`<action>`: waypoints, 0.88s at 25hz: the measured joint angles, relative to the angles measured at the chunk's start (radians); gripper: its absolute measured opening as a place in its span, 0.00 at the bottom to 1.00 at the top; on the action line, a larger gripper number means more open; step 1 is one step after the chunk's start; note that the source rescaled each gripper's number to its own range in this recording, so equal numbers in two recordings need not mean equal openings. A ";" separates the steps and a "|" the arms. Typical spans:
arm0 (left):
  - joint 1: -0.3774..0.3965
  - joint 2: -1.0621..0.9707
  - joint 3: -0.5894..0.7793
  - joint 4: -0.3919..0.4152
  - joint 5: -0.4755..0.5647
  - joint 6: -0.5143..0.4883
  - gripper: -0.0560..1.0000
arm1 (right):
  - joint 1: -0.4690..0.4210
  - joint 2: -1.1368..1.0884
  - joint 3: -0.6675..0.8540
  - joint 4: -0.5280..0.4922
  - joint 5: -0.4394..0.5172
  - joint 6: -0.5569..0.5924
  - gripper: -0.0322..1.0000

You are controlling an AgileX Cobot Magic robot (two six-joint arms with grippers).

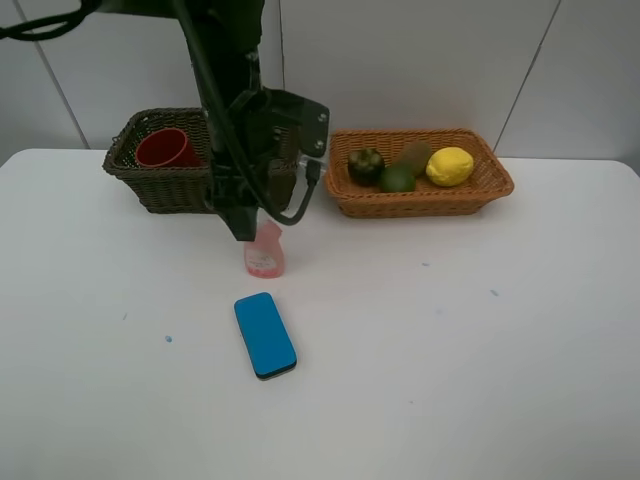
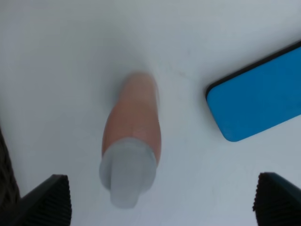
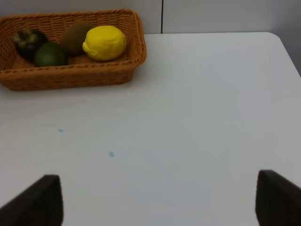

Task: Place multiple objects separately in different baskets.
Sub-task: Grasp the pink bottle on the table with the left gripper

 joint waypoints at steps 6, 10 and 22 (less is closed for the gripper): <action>0.000 0.043 0.000 0.002 0.000 0.040 1.00 | 0.000 0.000 0.000 0.000 0.000 0.000 0.88; 0.000 0.065 0.000 0.017 -0.010 0.059 1.00 | 0.000 0.000 0.000 0.000 0.000 0.000 0.88; 0.013 0.127 0.000 0.019 -0.105 0.094 1.00 | 0.000 0.000 0.000 0.000 0.000 0.000 0.88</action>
